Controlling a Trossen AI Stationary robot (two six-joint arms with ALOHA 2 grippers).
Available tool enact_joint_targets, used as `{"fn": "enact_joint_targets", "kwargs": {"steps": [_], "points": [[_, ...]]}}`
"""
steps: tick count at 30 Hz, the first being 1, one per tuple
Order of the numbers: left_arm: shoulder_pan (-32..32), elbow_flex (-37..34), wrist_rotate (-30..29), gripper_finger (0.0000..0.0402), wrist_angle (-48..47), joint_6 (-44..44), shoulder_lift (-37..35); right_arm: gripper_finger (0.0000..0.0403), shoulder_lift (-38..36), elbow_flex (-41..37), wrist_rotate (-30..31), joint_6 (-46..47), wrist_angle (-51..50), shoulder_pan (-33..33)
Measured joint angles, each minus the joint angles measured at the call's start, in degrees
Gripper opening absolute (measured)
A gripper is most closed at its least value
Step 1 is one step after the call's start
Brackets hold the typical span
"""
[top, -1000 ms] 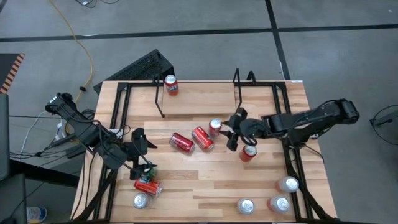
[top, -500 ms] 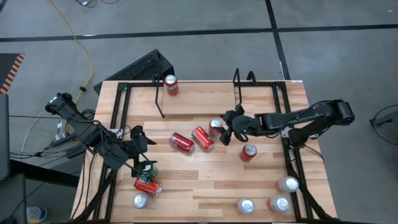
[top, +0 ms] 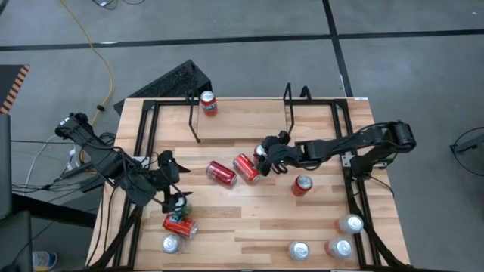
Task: Place canned beverage on shelf
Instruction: Put the red soda can on the shelf and align with the other red soda can
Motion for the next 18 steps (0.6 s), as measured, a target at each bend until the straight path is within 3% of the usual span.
{"fn": "enact_joint_targets", "kwargs": {"steps": [9, 18], "points": [[0.0, 0.0, -0.29, 0.0332, -0.01, -0.14, 0.33, 0.0276, 4.79, 3.93, 0.33, 0.46, -1.77, -0.26], [-0.02, 0.0, -0.38, 0.0332, -0.13, -0.24, 0.34, 0.0276, 5.85, 8.54, 0.44, 6.3, -14.86, -0.59]]}}
